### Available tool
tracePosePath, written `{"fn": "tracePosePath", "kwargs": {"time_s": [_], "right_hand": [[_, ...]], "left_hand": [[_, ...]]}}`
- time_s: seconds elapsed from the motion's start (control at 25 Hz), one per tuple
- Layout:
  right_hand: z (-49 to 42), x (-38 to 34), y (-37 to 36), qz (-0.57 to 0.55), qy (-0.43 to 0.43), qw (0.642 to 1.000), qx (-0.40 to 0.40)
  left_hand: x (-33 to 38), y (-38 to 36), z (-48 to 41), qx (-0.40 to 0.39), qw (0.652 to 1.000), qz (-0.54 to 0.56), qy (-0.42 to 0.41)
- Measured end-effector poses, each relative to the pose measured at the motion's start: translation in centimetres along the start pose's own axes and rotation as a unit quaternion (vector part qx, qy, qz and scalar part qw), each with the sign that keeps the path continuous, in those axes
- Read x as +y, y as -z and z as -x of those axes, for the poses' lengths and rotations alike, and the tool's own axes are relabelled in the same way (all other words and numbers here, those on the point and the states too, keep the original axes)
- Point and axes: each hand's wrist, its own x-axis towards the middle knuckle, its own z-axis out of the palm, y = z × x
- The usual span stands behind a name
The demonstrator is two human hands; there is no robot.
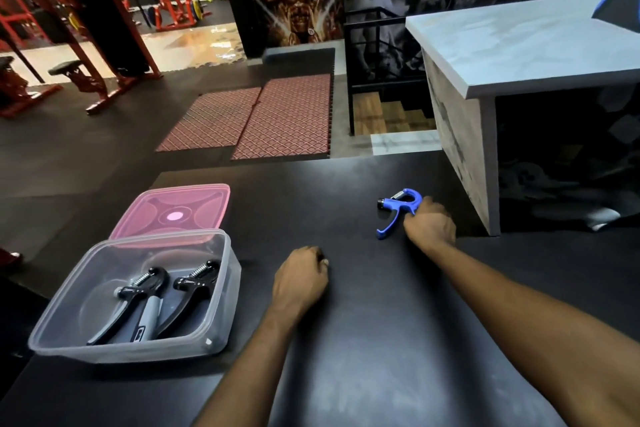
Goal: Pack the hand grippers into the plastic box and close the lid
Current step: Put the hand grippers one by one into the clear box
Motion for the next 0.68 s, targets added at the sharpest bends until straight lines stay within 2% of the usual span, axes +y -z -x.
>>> {"fn": "tracePosePath", "kwargs": {"time_s": [0.32, 0.48, 0.68], "right_hand": [[4.3, -6.4, 0.0, -0.063, 0.043, 0.996, 0.048], [7.9, -12.8, 0.0, -0.089, 0.099, 0.989, 0.061], [13.5, -20.1, -1.2, -0.103, 0.140, 0.981, 0.088]], "left_hand": [[-2.3, 7.1, 0.7, 0.112, 0.993, 0.035, -0.017], [-6.8, 11.7, 2.0, 0.169, 0.984, 0.048, -0.007], [-14.9, 16.9, 4.7, 0.200, 0.978, 0.050, 0.017]]}}
